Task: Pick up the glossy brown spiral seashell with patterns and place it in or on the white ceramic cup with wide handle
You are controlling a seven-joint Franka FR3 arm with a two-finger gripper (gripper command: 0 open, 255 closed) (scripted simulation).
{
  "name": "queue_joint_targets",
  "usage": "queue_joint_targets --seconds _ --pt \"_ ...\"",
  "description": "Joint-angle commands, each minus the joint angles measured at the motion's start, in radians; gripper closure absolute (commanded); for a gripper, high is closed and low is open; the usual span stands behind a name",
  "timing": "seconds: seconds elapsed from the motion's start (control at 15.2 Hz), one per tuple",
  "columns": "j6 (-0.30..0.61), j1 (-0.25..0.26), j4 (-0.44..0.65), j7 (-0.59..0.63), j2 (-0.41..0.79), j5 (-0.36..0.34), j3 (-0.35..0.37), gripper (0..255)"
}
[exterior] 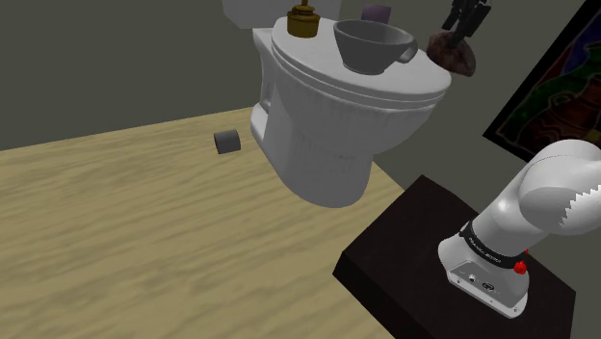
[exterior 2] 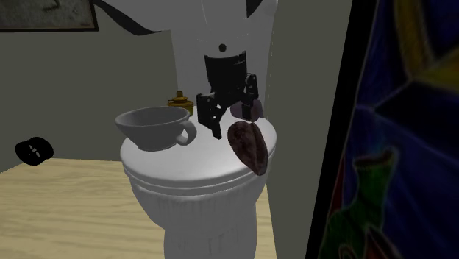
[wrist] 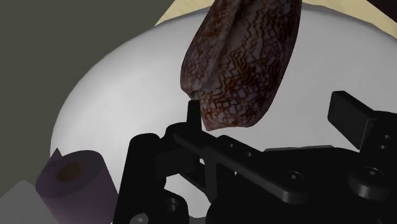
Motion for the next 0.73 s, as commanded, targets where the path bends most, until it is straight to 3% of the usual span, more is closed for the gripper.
queue_joint_targets --seconds 0.0,0.07,0.4,0.59,0.66 --pt "-0.154 -0.012 -0.007 -0.007 0.007 0.007 0.005 0" --pt "-0.153 -0.013 -0.027 0.004 -0.01 0.009 0.015 255" --pt "-0.182 -0.002 0.037 0.019 0.029 0.023 0.034 255" --pt "-0.17 -0.002 0.007 0.031 0.012 0.024 0.043 255" --pt "0.055 -0.002 0.02 0.029 0.007 0.024 0.045 255"
